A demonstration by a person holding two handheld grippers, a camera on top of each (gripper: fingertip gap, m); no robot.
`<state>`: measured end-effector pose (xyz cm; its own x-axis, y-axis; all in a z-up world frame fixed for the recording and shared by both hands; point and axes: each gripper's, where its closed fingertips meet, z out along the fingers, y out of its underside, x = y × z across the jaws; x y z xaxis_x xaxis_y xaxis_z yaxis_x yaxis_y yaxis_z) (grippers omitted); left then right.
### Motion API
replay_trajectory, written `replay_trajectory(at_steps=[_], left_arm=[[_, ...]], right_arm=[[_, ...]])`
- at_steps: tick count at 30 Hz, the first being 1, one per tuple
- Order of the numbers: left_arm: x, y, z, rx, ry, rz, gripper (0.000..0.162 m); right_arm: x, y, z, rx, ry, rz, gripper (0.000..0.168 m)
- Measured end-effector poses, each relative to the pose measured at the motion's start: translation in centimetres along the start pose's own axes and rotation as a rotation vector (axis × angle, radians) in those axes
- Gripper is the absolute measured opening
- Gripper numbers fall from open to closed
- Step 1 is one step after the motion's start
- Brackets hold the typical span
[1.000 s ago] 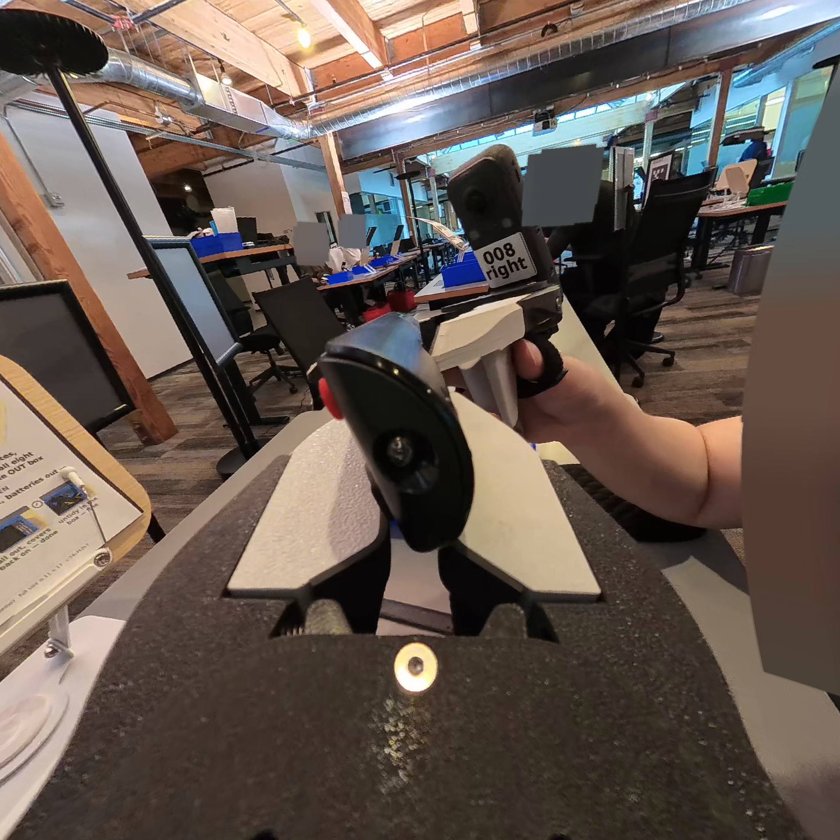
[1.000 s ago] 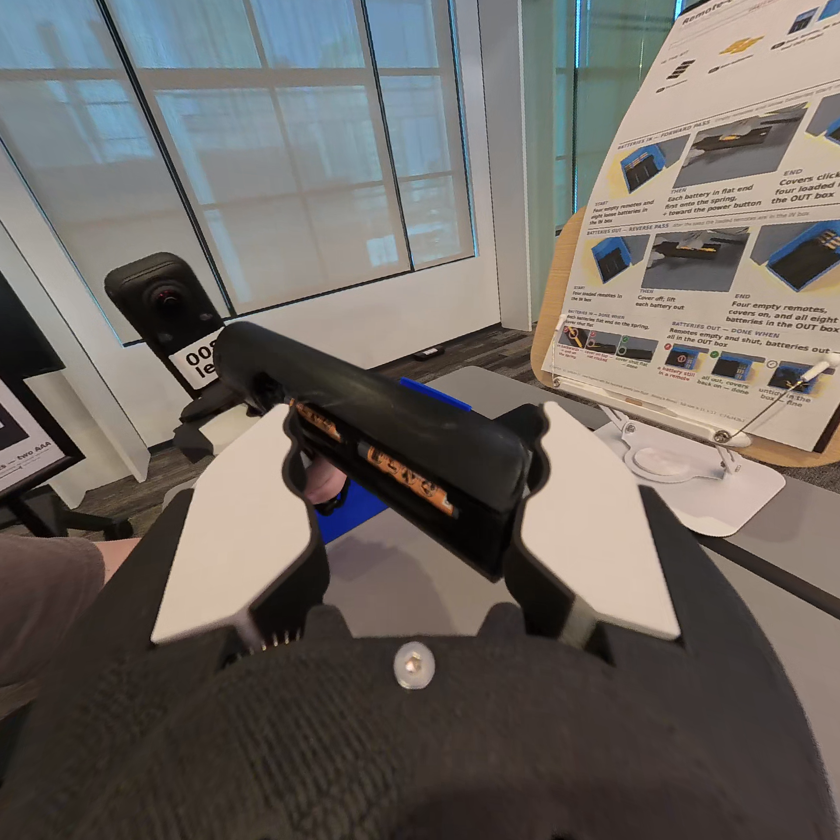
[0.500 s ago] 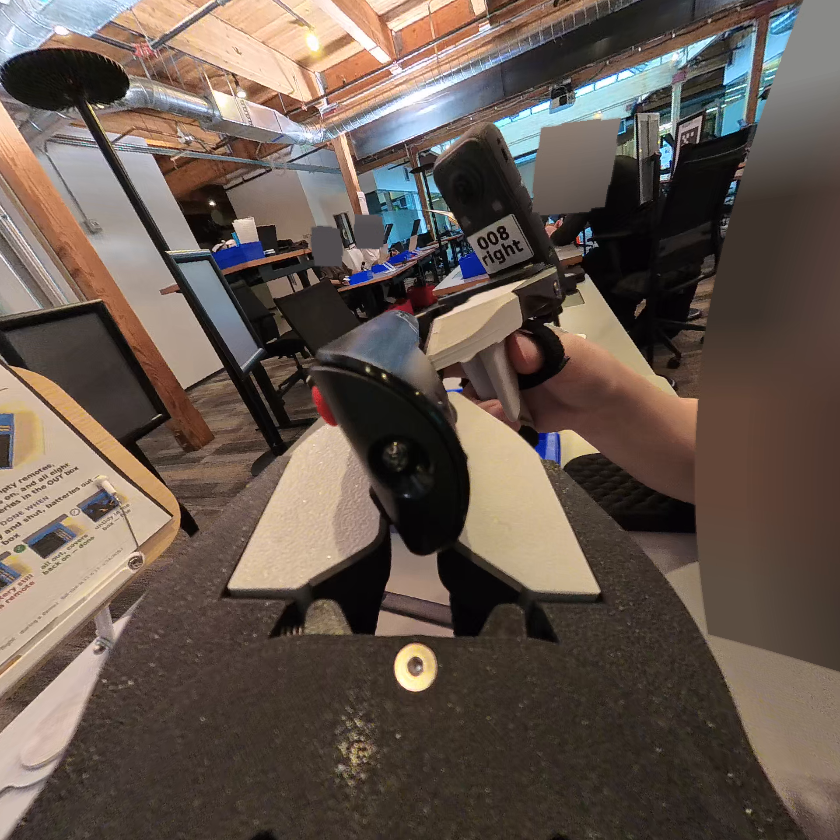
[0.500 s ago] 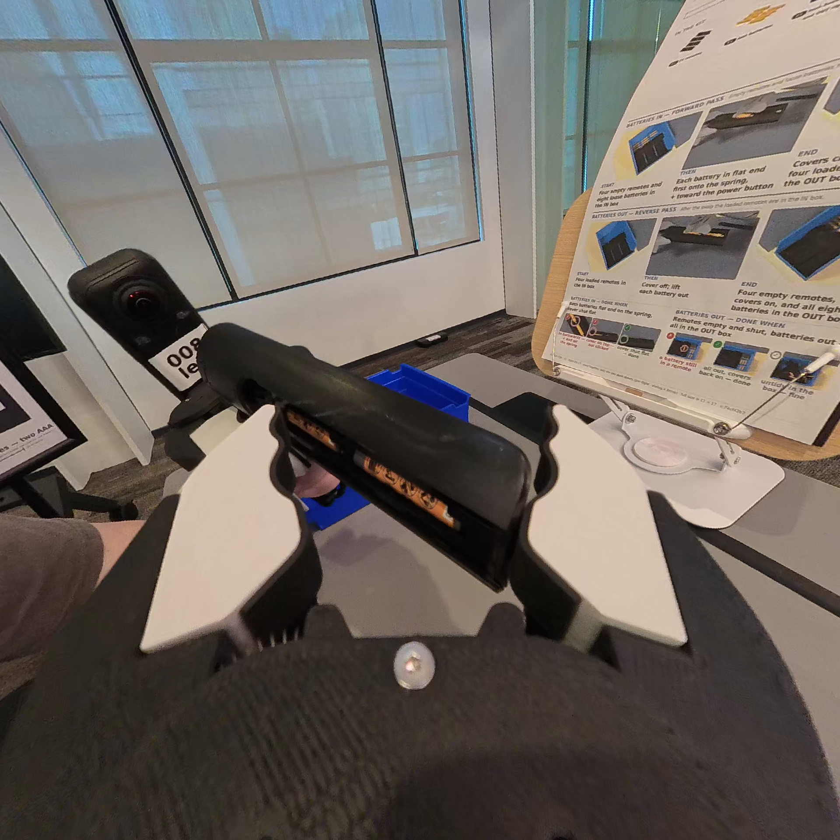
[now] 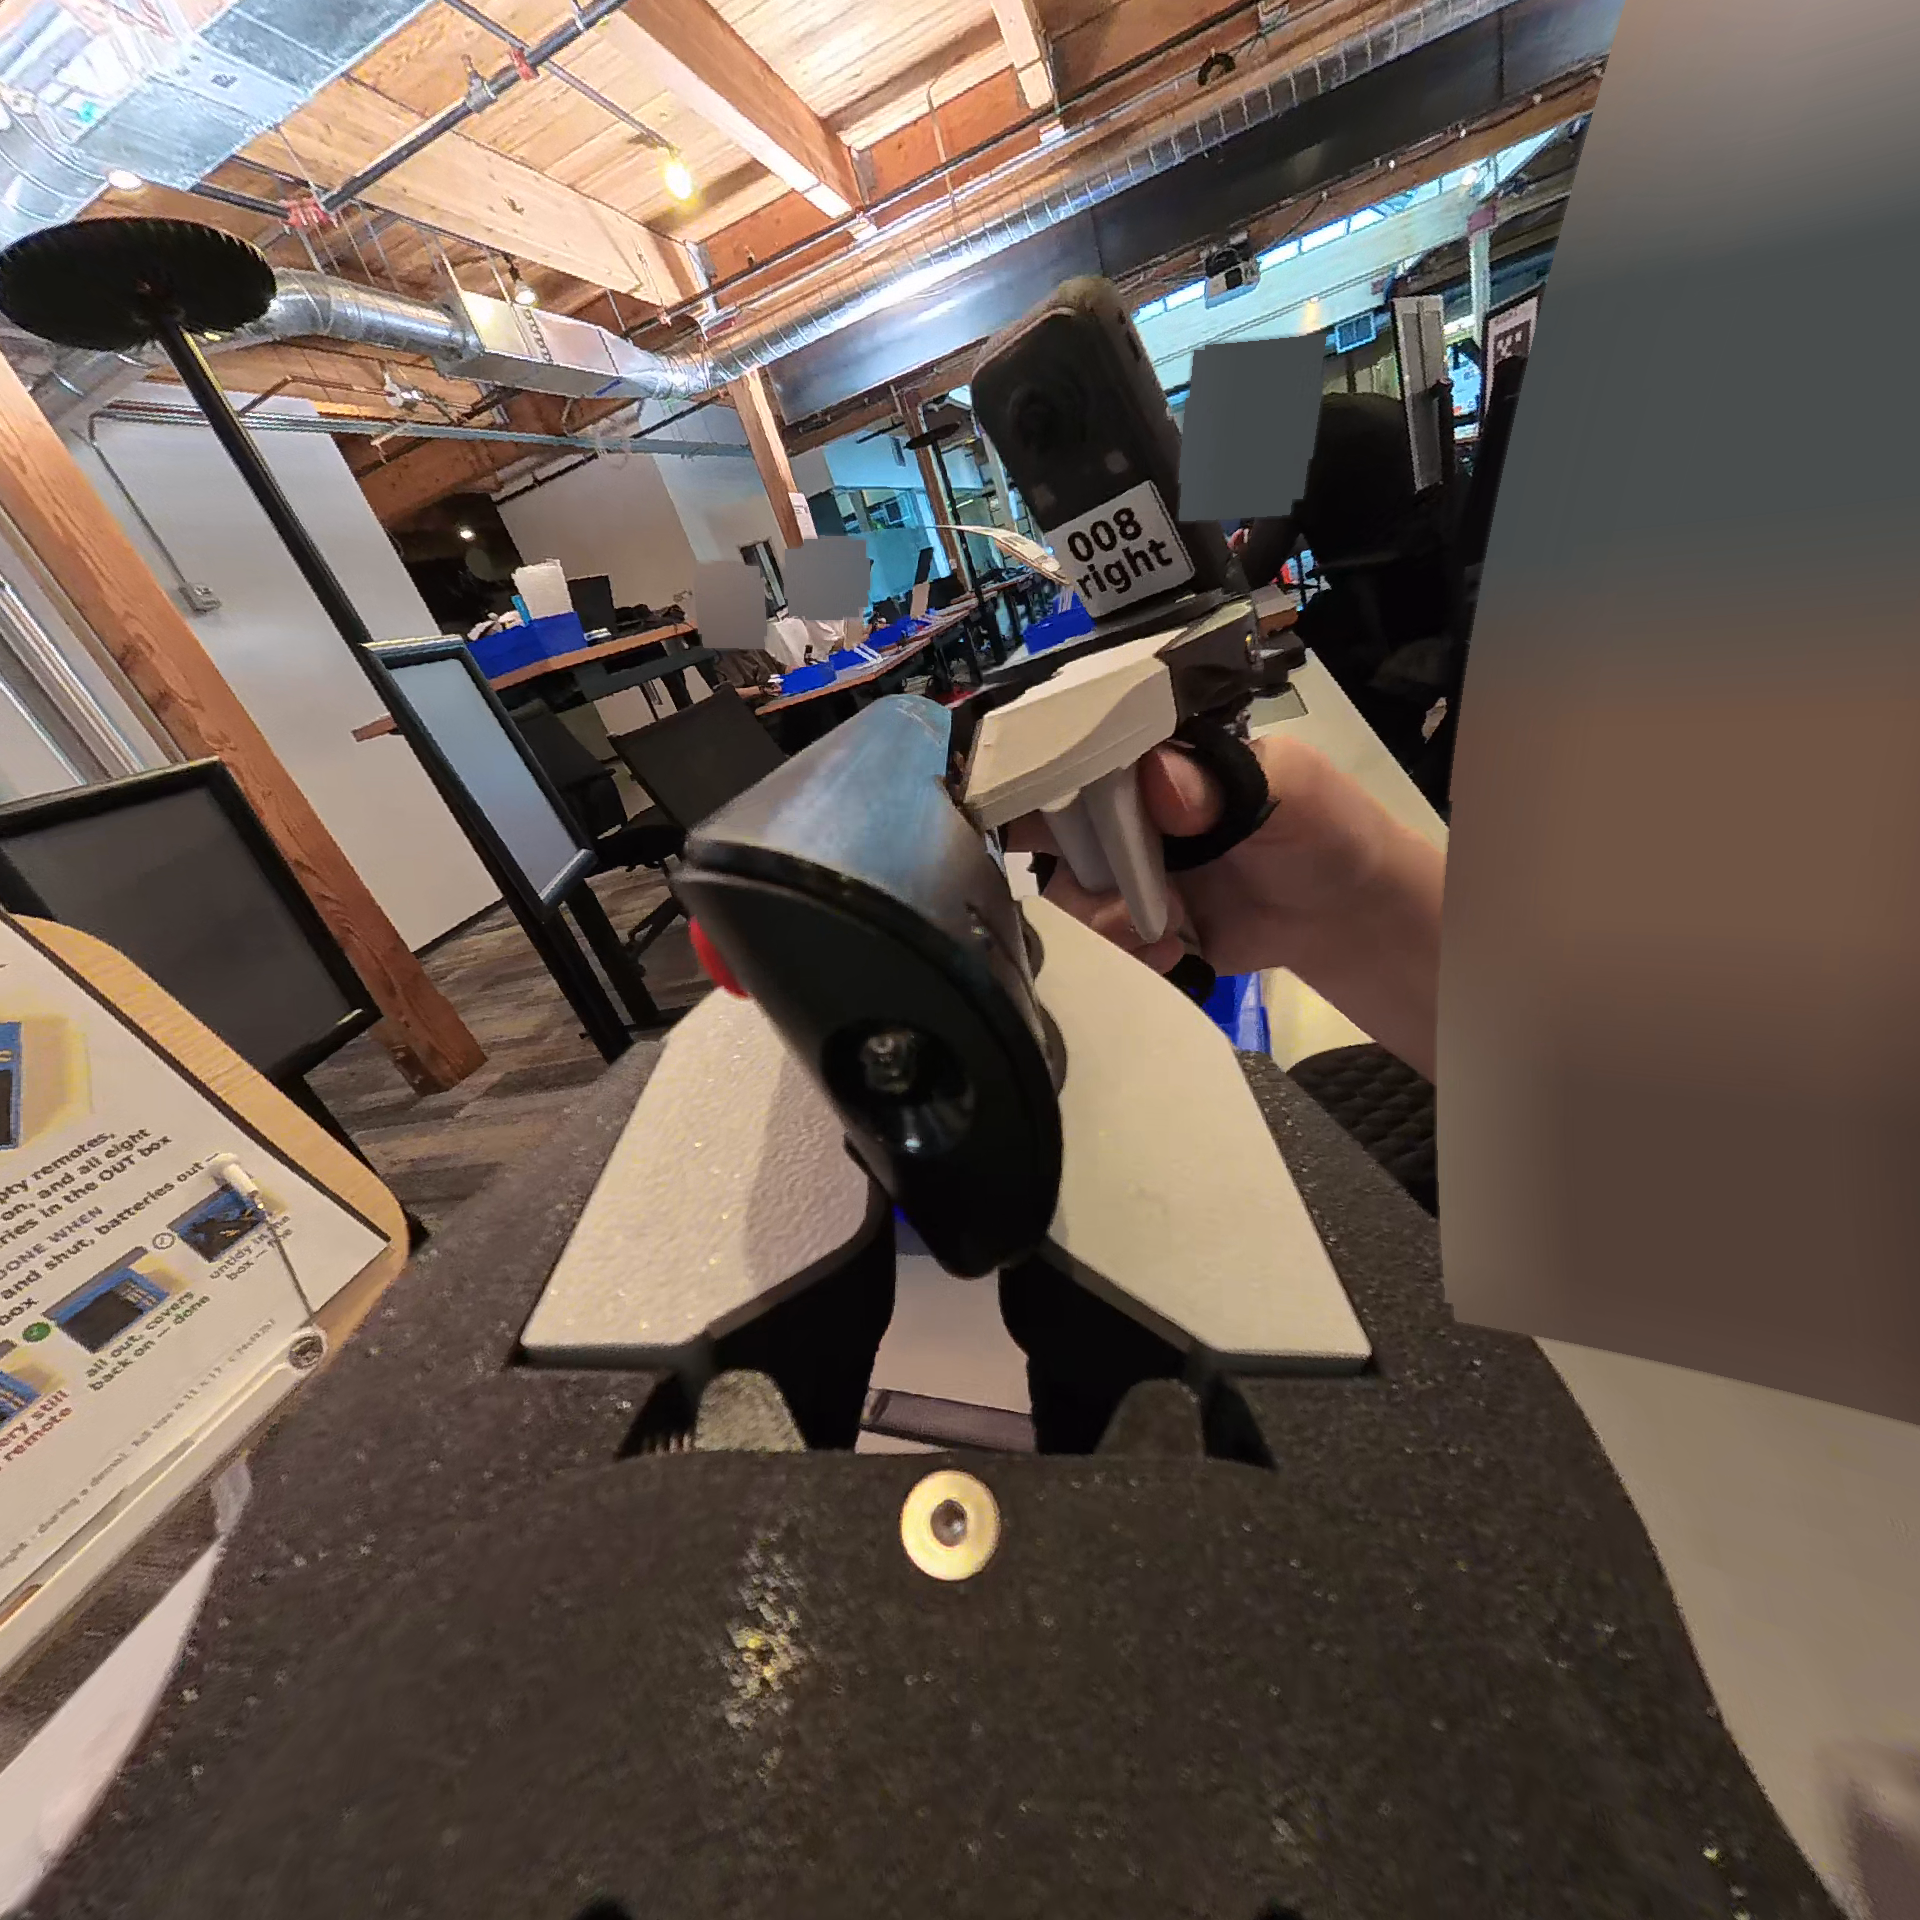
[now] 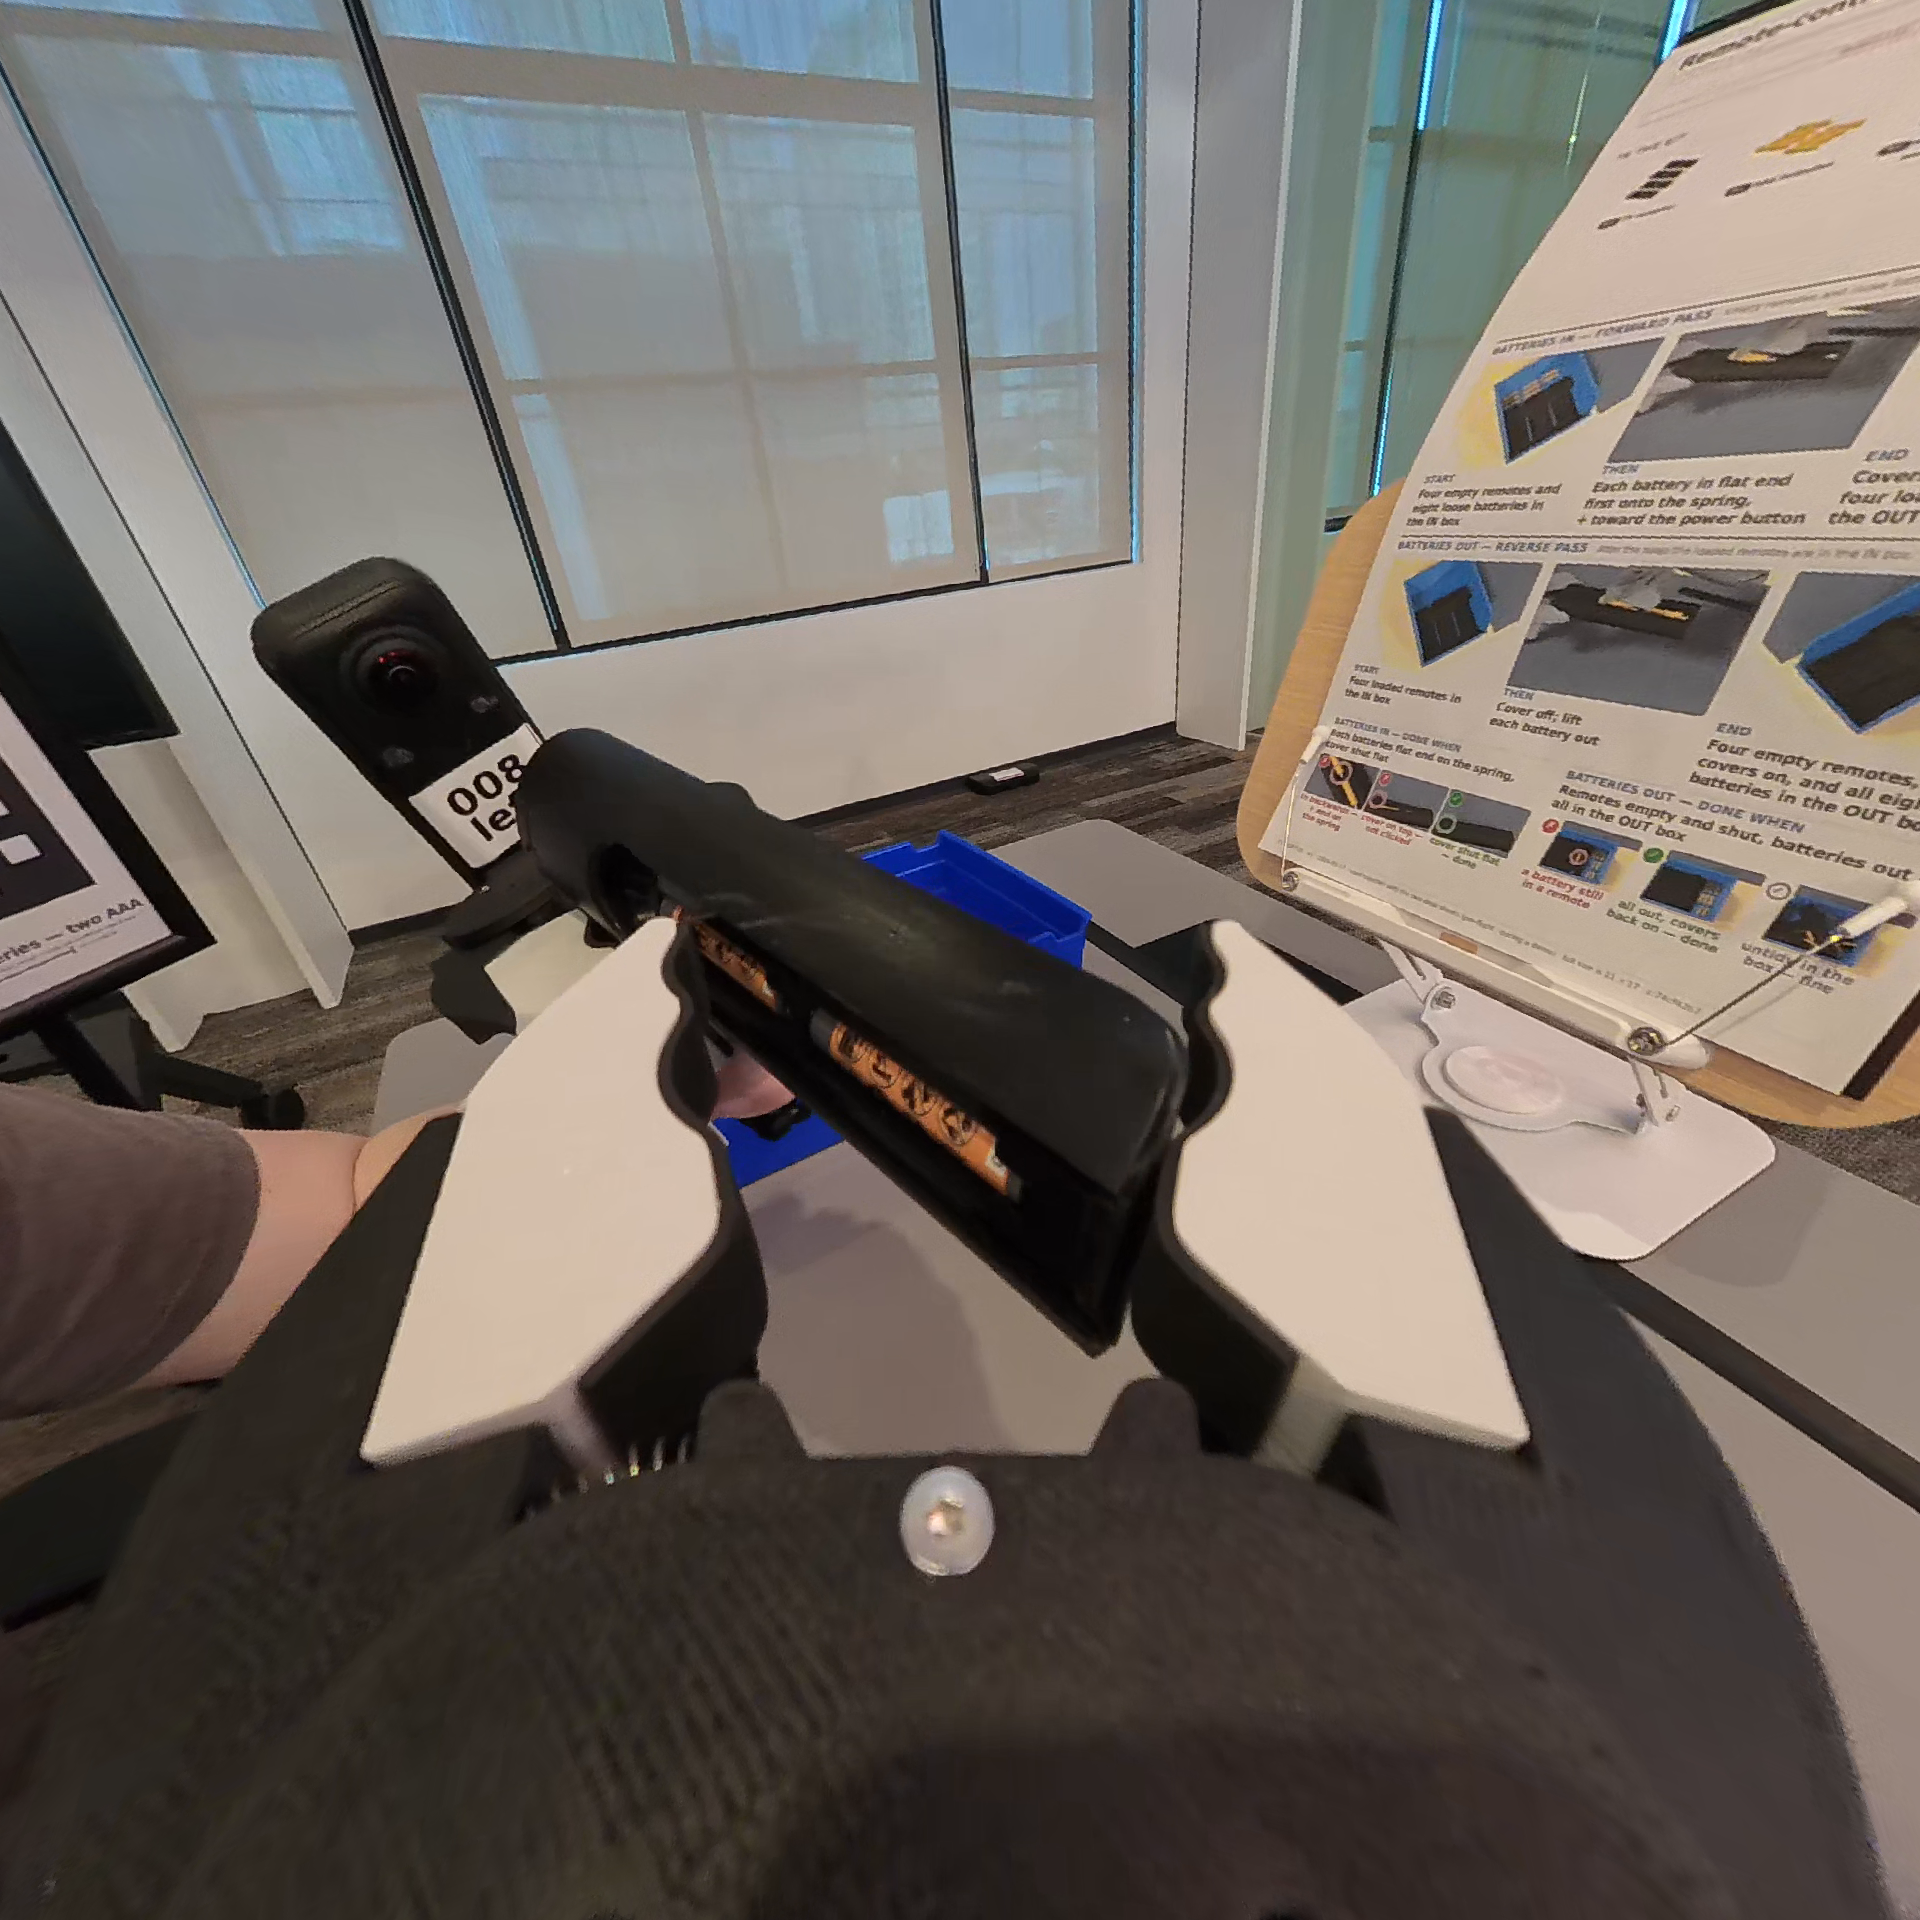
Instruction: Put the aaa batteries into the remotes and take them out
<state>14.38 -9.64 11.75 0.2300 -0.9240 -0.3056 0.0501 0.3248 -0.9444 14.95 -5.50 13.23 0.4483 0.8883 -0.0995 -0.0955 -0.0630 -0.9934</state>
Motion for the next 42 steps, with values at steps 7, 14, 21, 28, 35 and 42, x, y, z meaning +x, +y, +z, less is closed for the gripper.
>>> replay_trajectory(at_steps=[7,14,21,28,35,42], left_arm=[[0.4,0.2,0.5,0.024,0.064,-0.097,0.02],[0.8,-0.6,0.1,0.058,0.09,-0.075,0.021],[1.0,-0.7,0.1,0.065,0.086,-0.053,0.021],[1.4,-1.2,0.2,0.135,0.109,-0.091,0.021],[1.3,-1.4,0.1,0.169,0.138,-0.157,0.021],[0.7,-1.0,0.3,0.136,0.098,-0.162,0.021]], right_arm=[[-0.4,0.7,0.8,-0.011,-0.051,0.088,0.103],[-2.2,0.6,0.9,0.005,-0.194,0.129,0.082],[-2.5,0.4,0.8,0.022,-0.224,0.133,0.079],[-3.3,-0.2,0.5,0.048,-0.24,0.07,0.069],[-4.1,-1.2,0.1,0.16,-0.336,0.113,0.046],[-3.4,-0.9,0.4,0.17,-0.318,0.139,0.048]])
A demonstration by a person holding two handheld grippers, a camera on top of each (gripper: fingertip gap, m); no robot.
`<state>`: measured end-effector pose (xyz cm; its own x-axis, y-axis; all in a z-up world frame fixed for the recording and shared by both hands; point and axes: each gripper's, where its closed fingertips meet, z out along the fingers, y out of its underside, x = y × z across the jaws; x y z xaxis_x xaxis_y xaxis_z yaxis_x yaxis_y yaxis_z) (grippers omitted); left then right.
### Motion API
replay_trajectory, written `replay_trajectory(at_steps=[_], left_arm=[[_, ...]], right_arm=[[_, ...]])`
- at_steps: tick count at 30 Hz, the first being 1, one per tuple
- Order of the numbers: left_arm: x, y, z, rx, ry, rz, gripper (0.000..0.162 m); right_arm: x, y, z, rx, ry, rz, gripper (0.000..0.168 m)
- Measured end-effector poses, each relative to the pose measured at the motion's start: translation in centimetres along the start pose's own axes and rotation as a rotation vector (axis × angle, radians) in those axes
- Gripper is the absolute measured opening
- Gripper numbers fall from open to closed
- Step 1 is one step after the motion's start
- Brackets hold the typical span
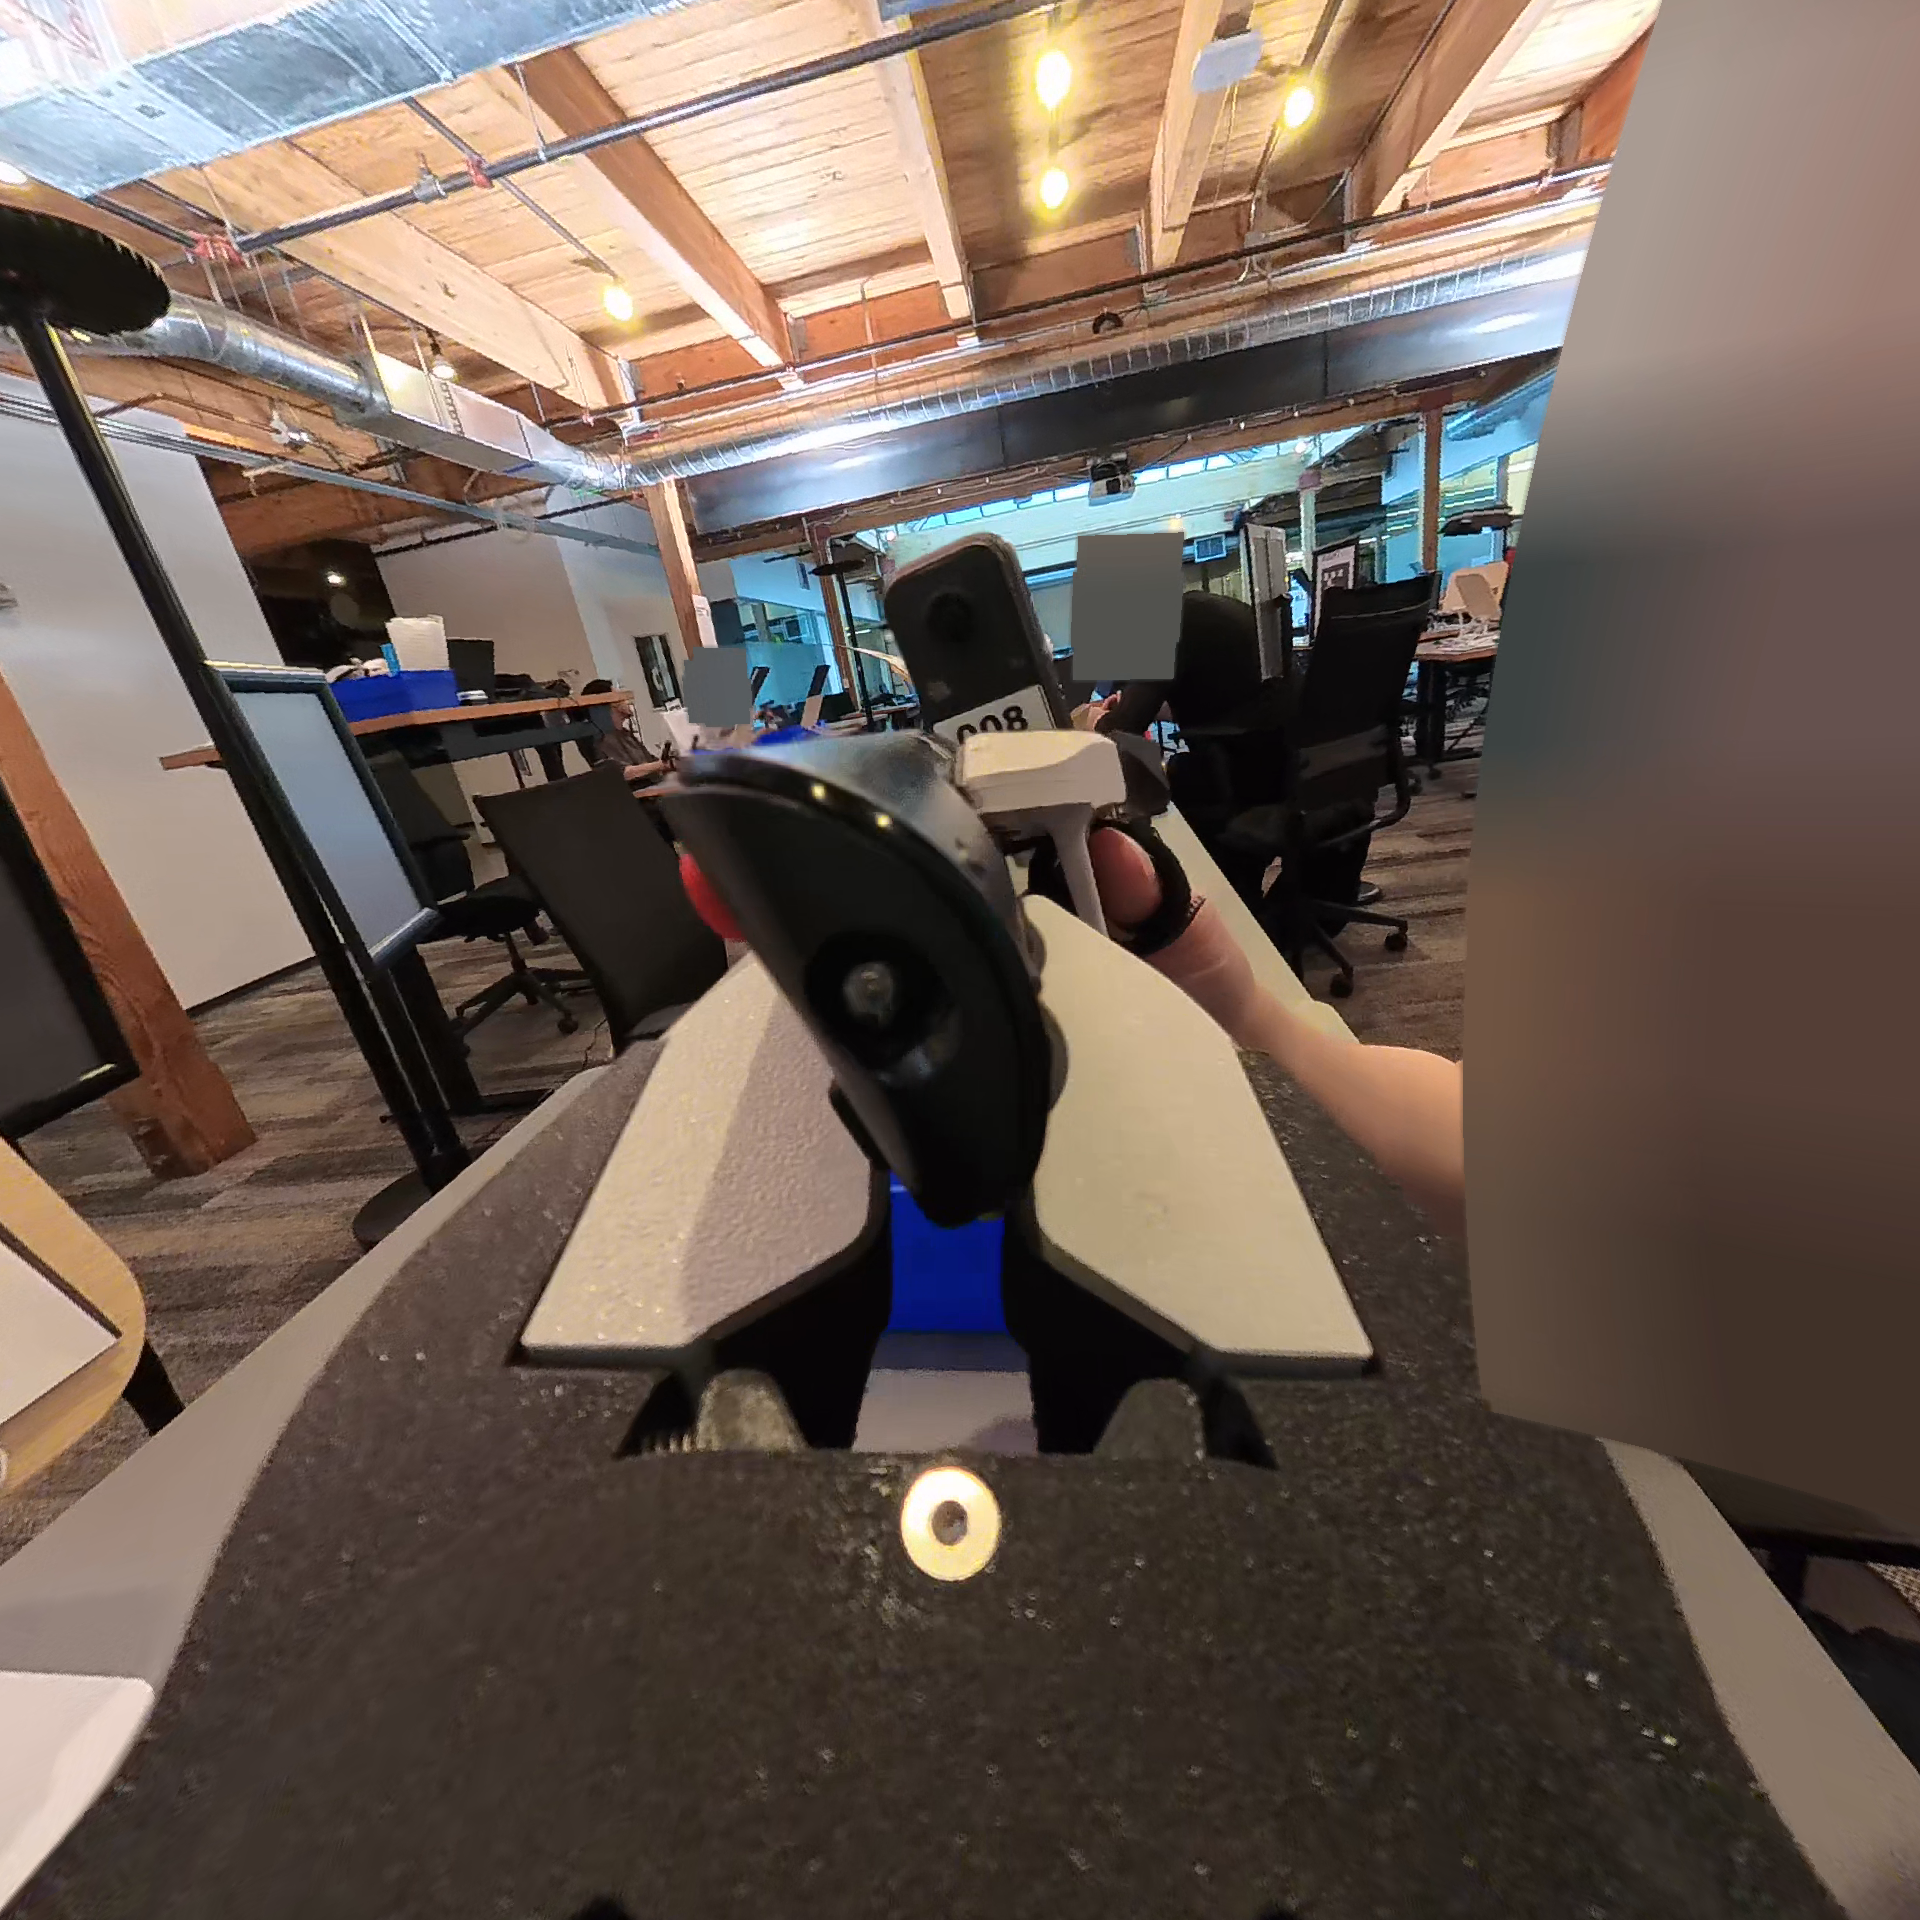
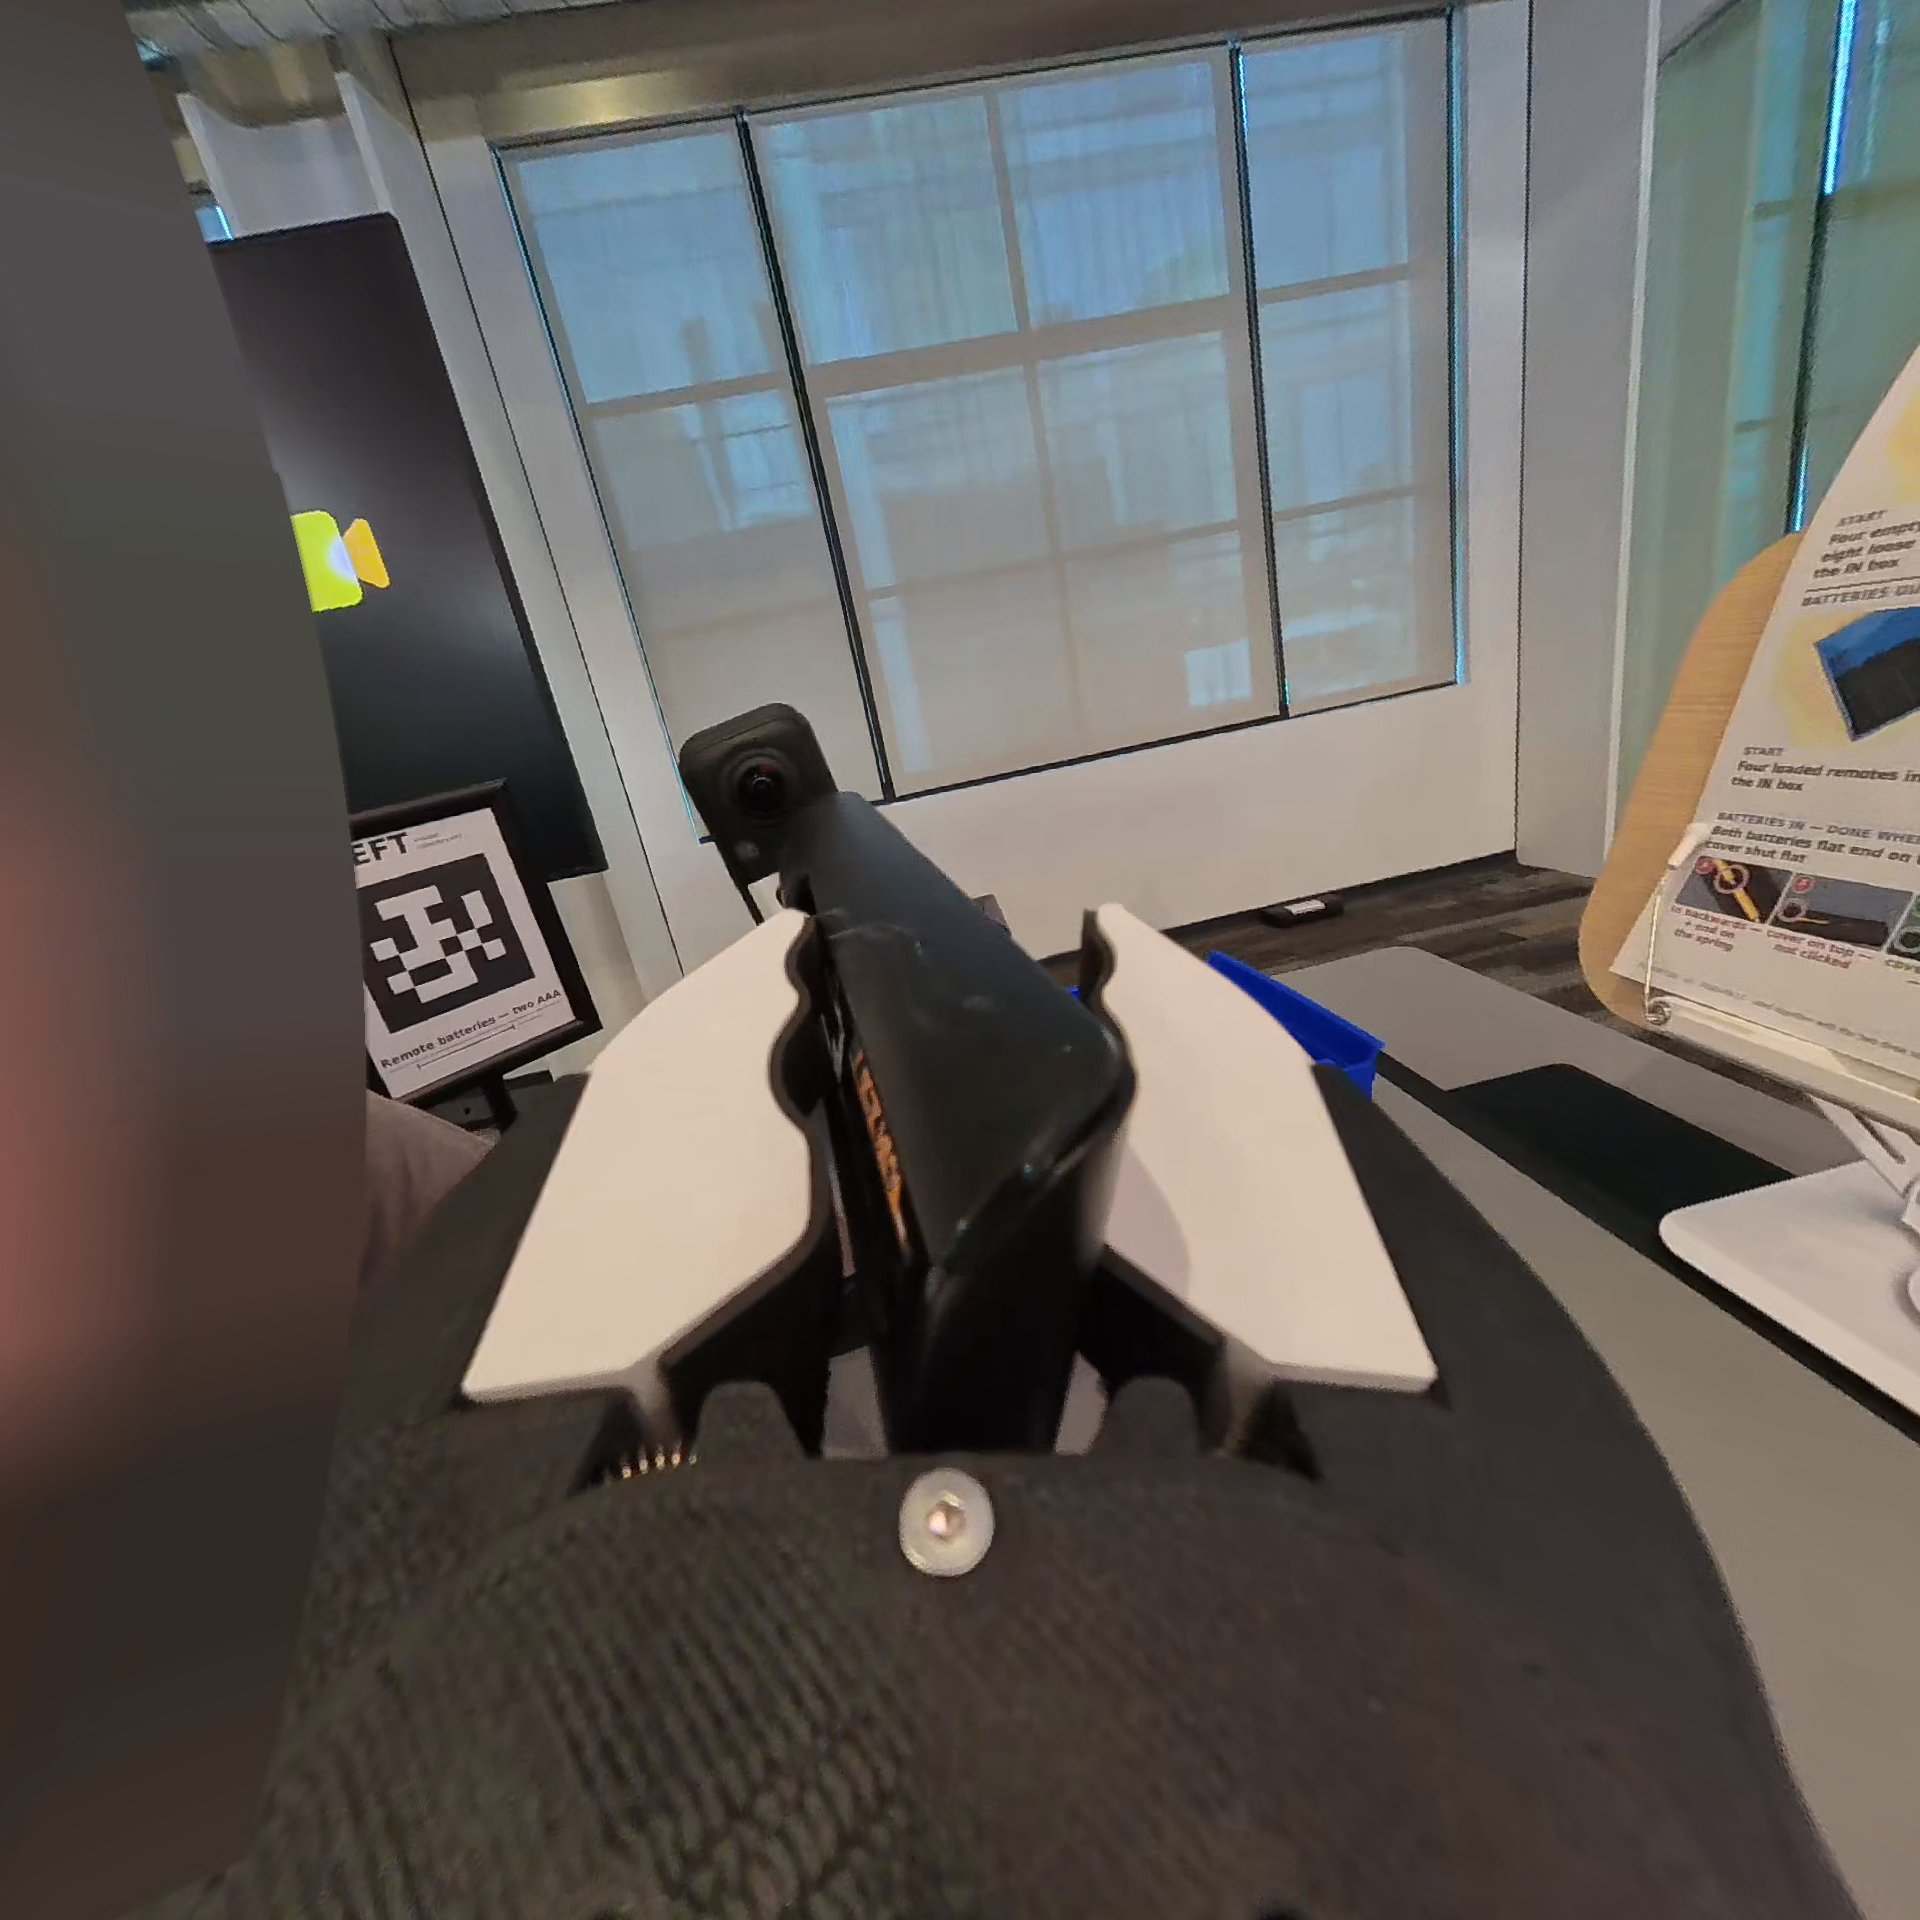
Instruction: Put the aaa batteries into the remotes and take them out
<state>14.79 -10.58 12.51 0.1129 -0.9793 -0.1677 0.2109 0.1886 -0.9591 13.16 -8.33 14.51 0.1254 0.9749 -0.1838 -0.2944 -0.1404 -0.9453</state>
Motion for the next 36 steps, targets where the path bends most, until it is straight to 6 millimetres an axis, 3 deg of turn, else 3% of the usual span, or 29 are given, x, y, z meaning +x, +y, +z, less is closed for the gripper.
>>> replay_trajectory(at_steps=[6,9,18,21,23,27,33,36], left_arm=[[-0.8,0.8,-0.3,-0.107,-0.004,-0.011,0.025],[-0.9,0.3,-0.9,-0.136,0.011,-0.016,0.034],[-0.9,1.7,-0.6,-0.204,0.035,-0.123,0.026],[-1.0,1.3,-0.5,-0.153,0.033,-0.153,0.024],[-1.4,1.0,-0.4,-0.112,0.011,-0.182,0.024],[-2.2,0.0,-0.7,-0.003,-0.032,-0.224,0.024],[-2.5,-0.2,-0.8,0.042,-0.072,-0.214,0.024],[-2.4,-0.3,-0.8,0.044,-0.069,-0.211,0.024]], right_arm=[[-0.2,-0.4,-0.8,-0.036,-0.023,-0.041,0.039],[0.0,-1.1,-1.7,-0.059,-0.035,-0.036,0.037],[0.4,-0.3,-2.0,-0.142,-0.051,-0.021,0.037],[0.4,-1.2,-1.9,-0.058,-0.052,-0.005,0.038],[0.5,-1.9,-1.8,0.0,-0.046,0.014,0.055],[1.8,-1.6,-1.3,0.08,0.066,-0.07,0.058],[1.7,-0.9,-0.9,0.114,0.071,-0.065,0.032],[1.6,-1.0,-0.9,0.108,0.074,-0.073,0.033]])
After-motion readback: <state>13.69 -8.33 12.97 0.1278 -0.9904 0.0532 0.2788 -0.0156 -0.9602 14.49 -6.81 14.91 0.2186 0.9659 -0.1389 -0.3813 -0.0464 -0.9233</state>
